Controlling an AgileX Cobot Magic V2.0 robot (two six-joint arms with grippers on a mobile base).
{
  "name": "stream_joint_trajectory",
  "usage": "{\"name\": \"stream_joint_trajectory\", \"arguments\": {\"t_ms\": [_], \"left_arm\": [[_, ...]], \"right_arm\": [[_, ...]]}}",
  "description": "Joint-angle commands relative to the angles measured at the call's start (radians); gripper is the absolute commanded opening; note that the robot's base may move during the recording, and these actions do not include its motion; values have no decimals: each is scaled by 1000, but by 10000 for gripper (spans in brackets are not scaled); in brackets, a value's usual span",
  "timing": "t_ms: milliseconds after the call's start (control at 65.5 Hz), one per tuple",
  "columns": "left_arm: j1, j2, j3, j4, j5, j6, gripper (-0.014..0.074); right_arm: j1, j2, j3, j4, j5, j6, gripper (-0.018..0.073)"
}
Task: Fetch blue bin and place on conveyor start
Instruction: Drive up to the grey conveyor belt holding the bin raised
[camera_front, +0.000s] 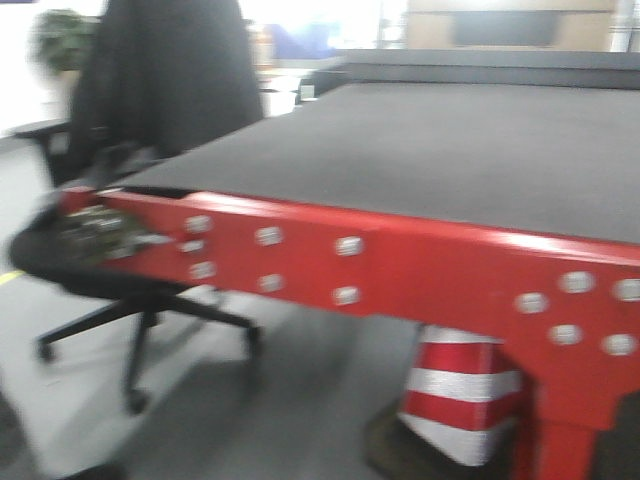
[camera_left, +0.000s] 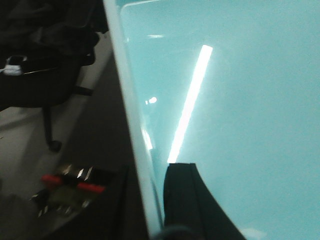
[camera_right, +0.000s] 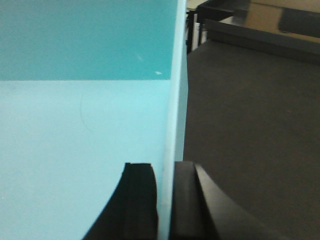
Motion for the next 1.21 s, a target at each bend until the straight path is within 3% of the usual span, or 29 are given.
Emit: {"name": "stream_joint_trajectory", "arguments": {"t_ms": [0, 1192], "left_arm": [[1, -8, -6, 6, -53, 18, -111], [1, -8, -6, 6, -53, 18, -111]], "right_arm": [[-3, -17, -9, 5, -47, -7, -153], [-3, -17, -9, 5, -47, -7, -153]]}}
